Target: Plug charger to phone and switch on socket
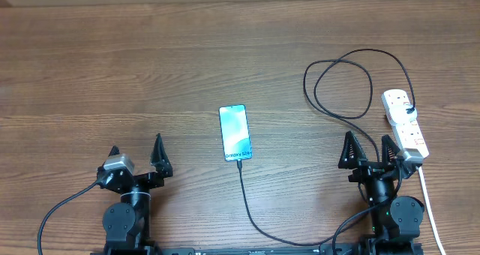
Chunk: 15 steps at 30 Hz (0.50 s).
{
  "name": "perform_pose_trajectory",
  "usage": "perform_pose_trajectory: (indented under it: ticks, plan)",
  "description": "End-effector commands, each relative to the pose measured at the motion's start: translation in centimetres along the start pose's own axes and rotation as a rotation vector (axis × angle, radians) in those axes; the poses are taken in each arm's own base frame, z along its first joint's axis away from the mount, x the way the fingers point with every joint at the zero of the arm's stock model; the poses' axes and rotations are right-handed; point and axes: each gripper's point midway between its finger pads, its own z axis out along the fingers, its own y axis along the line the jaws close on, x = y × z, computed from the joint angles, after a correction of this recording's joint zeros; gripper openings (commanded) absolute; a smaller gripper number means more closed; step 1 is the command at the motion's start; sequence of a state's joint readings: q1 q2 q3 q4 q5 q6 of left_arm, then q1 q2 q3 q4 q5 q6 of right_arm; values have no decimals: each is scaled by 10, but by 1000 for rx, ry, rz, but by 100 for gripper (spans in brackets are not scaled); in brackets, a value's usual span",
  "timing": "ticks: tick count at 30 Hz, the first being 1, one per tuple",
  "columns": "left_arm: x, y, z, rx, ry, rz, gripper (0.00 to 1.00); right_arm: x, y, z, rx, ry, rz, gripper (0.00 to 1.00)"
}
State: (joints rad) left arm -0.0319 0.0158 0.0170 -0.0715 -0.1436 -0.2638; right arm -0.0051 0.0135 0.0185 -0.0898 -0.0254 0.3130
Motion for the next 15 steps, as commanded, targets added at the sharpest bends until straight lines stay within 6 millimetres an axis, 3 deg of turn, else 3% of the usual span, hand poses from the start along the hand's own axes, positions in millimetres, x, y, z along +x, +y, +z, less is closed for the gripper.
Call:
perform_pose_trajectory:
  ticks: [1, 15]
  plan:
    - [4, -5, 0, 34, 8, 66, 100, 1, 0, 0, -1, -7, -8, 100]
    - [6, -9, 0, 59, 13, 132, 99, 1, 0, 0, -1, -7, -8, 100]
